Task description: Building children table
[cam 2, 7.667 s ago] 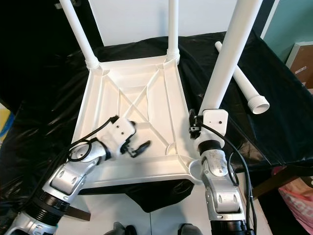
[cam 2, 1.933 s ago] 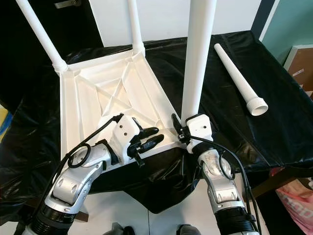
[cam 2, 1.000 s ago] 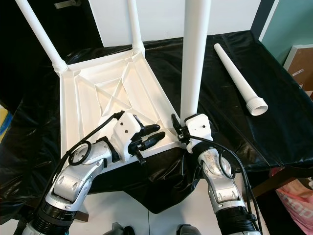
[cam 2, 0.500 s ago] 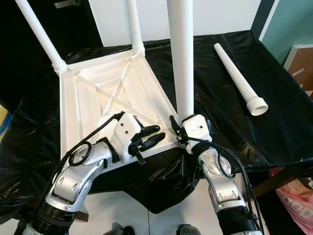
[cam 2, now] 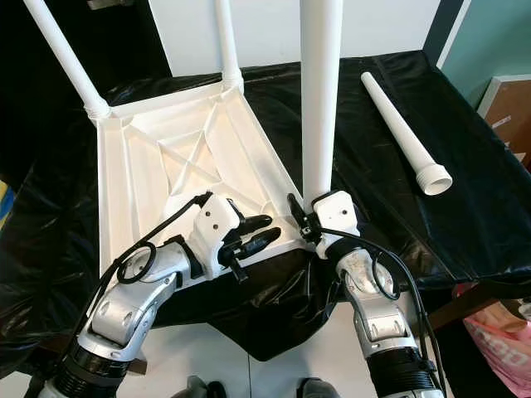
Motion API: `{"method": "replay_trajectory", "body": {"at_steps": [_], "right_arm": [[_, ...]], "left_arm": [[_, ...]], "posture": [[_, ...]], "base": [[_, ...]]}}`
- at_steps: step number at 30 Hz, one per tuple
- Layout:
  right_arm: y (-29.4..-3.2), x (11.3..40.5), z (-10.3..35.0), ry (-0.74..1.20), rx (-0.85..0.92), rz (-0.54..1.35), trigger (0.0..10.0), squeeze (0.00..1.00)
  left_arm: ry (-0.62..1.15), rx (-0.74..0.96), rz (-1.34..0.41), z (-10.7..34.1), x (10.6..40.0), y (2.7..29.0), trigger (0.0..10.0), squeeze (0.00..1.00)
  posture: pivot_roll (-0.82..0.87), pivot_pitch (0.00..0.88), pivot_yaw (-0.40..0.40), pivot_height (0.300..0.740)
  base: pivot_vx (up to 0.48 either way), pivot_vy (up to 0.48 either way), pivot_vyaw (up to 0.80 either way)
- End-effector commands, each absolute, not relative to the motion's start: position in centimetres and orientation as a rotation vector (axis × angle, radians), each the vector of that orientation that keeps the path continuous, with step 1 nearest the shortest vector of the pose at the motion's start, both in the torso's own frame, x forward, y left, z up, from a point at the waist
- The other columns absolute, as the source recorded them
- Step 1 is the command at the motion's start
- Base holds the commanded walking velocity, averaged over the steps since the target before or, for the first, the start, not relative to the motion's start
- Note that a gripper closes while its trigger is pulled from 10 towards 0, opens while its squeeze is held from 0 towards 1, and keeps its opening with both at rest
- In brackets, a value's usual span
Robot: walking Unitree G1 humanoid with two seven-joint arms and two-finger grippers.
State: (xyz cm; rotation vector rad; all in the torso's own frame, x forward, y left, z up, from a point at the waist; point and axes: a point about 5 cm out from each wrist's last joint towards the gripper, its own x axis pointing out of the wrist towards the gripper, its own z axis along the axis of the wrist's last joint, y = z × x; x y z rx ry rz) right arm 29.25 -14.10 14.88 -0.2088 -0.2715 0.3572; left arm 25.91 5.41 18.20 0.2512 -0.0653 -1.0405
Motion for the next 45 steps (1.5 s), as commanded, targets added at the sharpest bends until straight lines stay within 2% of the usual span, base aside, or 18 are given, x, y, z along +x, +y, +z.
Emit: {"method": "replay_trajectory", "body": {"at_steps": [1,15,27,36,45], "right_arm": [[-14.5,29.0,13.2,-0.188,-0.150,0.336,10.0,0.00],[-14.8,29.2,13.4,-0.155,-0.024,0.277,10.0,0.00],[-14.7,29.4,13.9,-0.161,-0.012,0.259,10.0,0.00],[-13.8,29.0,14.8,-0.224,-0.178,0.342,10.0,0.00],[-13.8,28.8,14.9,-0.234,-0.230,0.367,10.0,0.00]], "left_arm": [[-0.073,0.250,-1.017,18.3,25.9,5.4,10.0,0.00],[-0.075,0.248,-1.016,18.3,25.8,5.3,10.0,0.00],[-0.085,0.249,-1.013,18.7,26.1,5.2,10.0,0.00],[-0.086,0.242,-1.004,18.7,26.0,5.3,10.0,0.00],[-0.084,0.238,-1.001,18.7,26.0,5.3,10.0,0.00]], "posture": [[-0.14,0.147,0.058,0.740],[-0.13,0.142,0.051,0.740],[-0.13,0.150,0.063,0.740],[-0.12,0.164,0.054,0.740],[-0.12,0.173,0.054,0.740]], "base": [[0.000,0.000,0.00],[0.000,0.000,0.00],[0.000,0.000,0.00],[0.000,0.000,0.00],[0.000,0.000,0.00]]}}
